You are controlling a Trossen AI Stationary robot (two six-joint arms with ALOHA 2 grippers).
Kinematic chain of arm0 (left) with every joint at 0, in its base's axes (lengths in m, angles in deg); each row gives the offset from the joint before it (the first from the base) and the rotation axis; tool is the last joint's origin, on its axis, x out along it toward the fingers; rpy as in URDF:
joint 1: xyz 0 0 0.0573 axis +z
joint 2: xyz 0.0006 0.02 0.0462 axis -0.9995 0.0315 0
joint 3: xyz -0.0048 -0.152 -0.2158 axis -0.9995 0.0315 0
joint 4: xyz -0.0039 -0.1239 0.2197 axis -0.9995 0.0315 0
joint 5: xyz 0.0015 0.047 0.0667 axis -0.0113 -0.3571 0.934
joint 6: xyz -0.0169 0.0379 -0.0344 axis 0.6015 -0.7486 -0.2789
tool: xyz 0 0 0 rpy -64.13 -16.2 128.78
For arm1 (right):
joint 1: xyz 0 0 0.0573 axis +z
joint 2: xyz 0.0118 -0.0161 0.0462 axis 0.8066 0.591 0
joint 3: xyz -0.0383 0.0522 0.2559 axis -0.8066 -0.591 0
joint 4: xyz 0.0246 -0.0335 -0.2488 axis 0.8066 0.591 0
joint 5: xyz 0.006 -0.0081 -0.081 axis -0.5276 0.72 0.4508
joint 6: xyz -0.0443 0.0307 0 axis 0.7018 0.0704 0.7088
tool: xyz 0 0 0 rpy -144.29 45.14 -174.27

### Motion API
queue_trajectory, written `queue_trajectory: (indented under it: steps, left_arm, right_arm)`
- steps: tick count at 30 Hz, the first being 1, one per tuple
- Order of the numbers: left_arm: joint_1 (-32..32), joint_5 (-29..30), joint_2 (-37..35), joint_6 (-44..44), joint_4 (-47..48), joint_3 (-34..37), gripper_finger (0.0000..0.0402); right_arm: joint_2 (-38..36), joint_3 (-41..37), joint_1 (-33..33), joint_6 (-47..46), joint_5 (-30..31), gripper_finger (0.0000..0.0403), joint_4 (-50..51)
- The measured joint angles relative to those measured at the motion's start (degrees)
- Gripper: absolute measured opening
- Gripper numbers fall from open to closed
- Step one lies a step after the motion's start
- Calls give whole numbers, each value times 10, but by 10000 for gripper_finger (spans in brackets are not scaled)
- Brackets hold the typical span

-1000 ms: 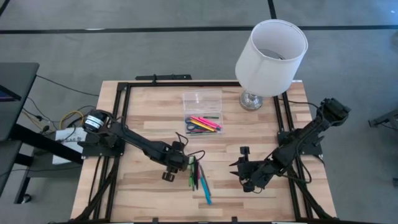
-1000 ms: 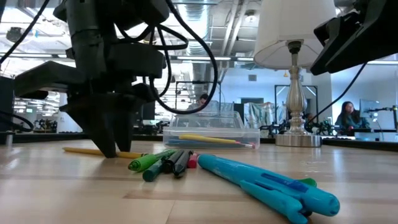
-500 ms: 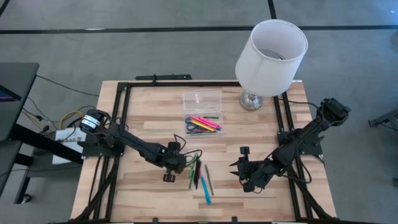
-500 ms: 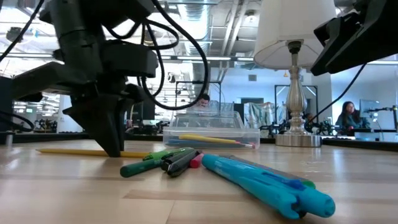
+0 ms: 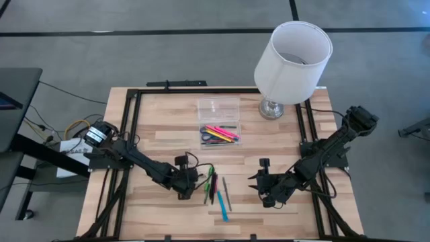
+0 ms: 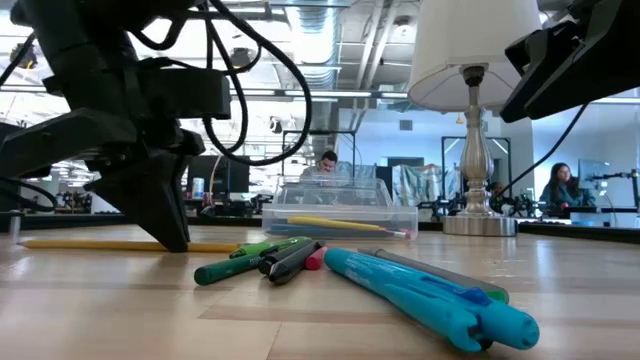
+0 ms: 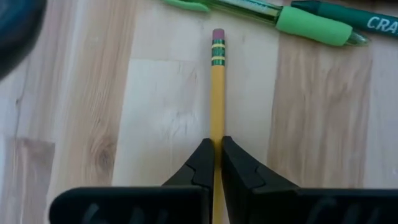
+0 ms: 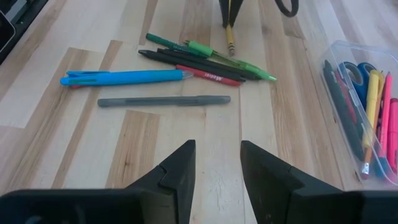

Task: Pick & place school supplies into a supply box
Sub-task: Put the yellow pencil into the supply box

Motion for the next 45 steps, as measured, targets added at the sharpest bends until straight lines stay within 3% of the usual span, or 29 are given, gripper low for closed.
queue_trajectory:
  steps: [5, 16, 25, 33, 39, 45]
  left_arm:
    - [-7, 17, -6, 37, 26, 2, 0]
    - [-8, 46, -75, 30, 79, 8, 1]
    - [-7, 74, -78, 30, 83, 8, 4]
    - [-7, 179, -87, 64, 209, 18, 8]
    - [22, 187, -202, 63, 178, 124, 70]
    - [95, 134, -388, -28, -1, 285, 128]
  right_arm:
    - [0, 0, 0, 0, 0, 121, 0]
    - [0, 0, 0, 0, 0, 121, 2]
    - [0, 0, 0, 0, 0, 121, 2]
    - [0, 0, 0, 0, 0, 121, 2]
    - [0, 0, 0, 0, 0, 121, 2]
    - [0, 0, -5, 2, 0, 121, -1]
